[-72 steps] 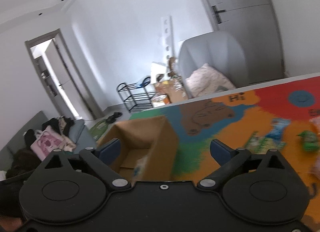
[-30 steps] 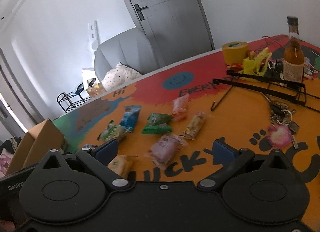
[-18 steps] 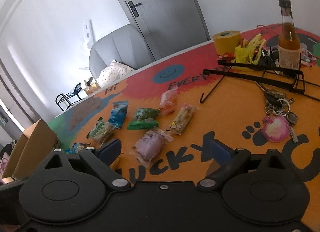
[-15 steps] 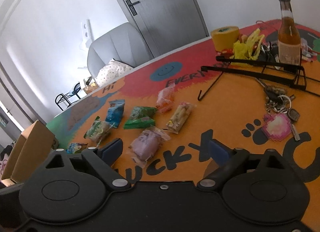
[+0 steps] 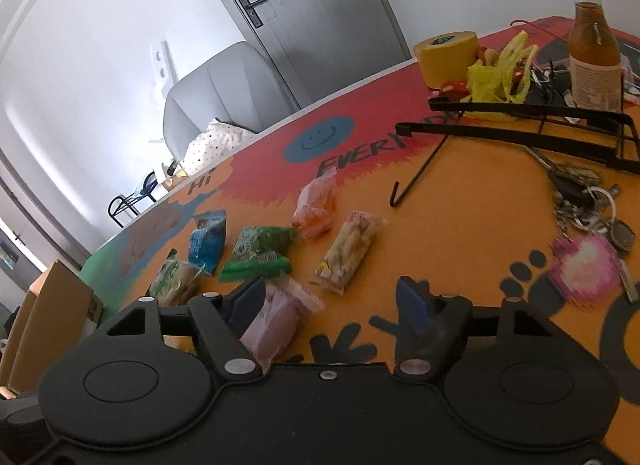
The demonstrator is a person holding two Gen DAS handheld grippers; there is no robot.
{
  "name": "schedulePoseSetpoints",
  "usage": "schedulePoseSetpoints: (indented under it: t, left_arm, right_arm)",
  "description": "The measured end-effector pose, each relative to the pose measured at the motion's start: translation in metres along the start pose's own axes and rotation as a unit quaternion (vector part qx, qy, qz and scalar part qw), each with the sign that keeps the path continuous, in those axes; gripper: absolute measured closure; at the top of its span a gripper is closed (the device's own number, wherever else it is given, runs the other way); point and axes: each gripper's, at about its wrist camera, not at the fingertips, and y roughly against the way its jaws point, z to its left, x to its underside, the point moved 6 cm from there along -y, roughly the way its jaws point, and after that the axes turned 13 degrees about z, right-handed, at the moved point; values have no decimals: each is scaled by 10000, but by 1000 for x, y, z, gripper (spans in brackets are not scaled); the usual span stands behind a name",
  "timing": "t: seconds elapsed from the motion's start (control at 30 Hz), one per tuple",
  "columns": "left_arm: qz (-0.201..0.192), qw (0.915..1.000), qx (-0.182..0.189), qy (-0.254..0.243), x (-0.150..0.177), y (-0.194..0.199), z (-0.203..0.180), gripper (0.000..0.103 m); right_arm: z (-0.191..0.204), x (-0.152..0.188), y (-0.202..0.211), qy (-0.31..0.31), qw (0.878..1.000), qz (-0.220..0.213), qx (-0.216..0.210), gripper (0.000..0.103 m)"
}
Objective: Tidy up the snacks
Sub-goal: 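Grasp the round-label bread pack with the left gripper while the right gripper grasps a small pastry pack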
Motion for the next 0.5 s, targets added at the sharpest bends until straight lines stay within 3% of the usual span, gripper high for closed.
schedulePoseSetpoints:
  t: [0.43,0.5]
  left_arm:
    - [-329,9993,190,70,-21,7,6,69]
    - [-362,9991,212,87,-23,9,7,69]
  right_arm:
    - [5,-11,-15,152,9990,-212,349,42]
    - [5,-11,-15,209,9984,-245,461,48]
